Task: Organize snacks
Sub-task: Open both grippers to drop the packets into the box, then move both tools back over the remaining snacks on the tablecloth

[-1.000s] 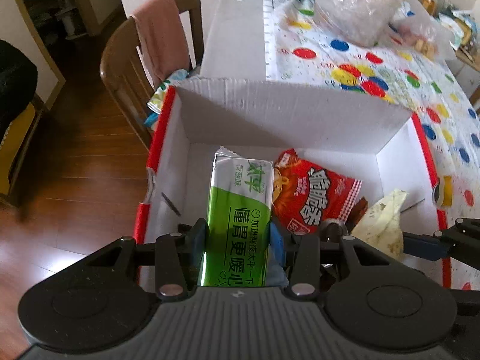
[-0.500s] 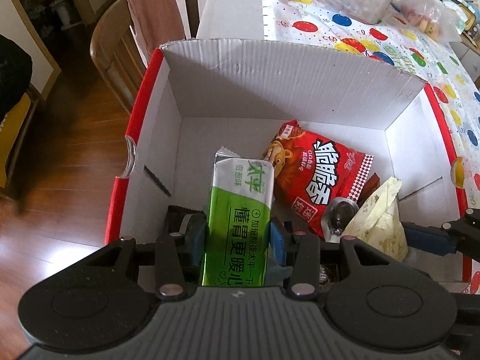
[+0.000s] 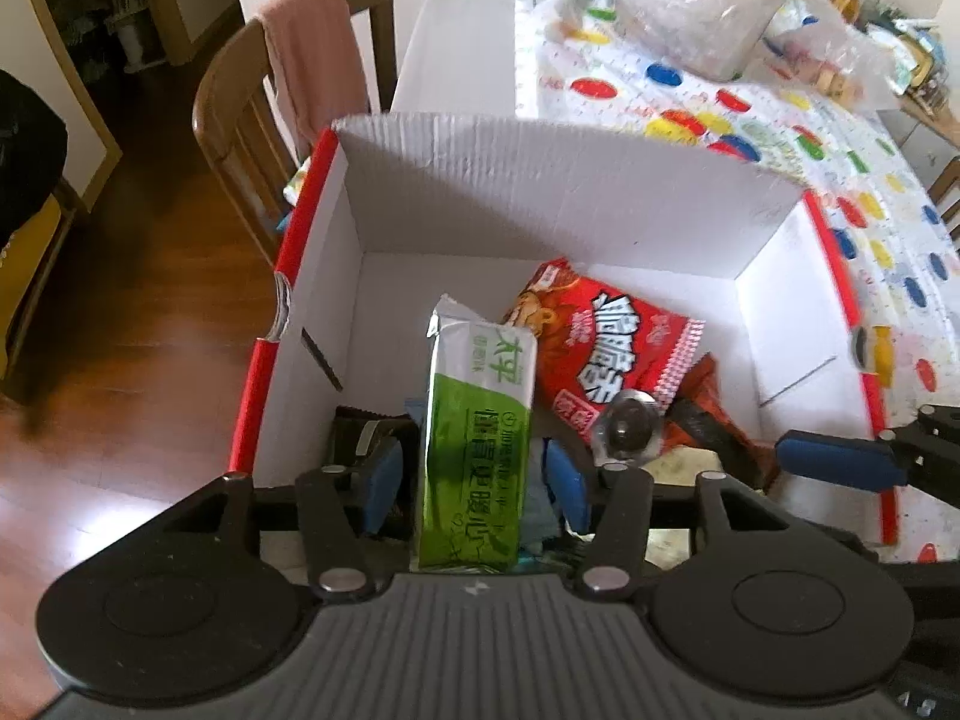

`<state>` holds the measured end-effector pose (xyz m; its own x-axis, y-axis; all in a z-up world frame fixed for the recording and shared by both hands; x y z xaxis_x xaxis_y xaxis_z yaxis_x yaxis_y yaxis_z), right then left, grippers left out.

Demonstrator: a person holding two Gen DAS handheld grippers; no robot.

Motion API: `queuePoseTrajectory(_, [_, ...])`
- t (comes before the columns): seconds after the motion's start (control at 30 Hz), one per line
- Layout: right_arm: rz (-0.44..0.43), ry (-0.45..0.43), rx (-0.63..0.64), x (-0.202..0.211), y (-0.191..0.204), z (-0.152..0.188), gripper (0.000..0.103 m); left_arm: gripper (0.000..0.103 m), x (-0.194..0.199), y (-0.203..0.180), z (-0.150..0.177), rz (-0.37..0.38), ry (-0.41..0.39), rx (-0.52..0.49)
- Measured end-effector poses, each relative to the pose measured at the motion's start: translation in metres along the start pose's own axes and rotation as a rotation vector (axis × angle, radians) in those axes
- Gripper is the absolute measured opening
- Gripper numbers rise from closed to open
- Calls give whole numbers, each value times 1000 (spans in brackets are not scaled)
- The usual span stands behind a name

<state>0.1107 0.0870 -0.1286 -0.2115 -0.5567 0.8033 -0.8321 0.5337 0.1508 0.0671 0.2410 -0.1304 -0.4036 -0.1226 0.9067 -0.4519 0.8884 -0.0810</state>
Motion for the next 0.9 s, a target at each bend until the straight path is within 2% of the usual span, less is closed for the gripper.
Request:
queuePoseTrajectory(0.27, [-19, -66, -11, 33, -5, 1, 45, 59, 40, -19, 2, 57, -88, -17])
queuePoseTrajectory(0.37, [-21, -98, -14, 49, -9, 2, 55, 67, 53, -30, 3, 76, -128, -25])
queuePoseTrajectory(0.63, [5, -164, -40, 90, -36, 10, 71, 74, 73, -74, 4, 131, -193, -64])
queuePoseTrajectory(0.9, [55, -200, -78, 122, -80, 28, 88, 79, 70, -128, 4, 172, -205, -102])
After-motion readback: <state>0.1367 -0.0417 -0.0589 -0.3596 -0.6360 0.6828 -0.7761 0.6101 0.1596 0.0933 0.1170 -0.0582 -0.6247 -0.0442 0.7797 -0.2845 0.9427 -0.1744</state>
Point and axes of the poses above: each gripper's, at about its wrist camera, not at the fingertips, and x roughly against the way its jaws point, y to its left, z to its underside, the point moved 5 cm from there along -x, roughly the way its jaws point, and after that the axes turned 5 degrees about x, right-handed, at the moved point
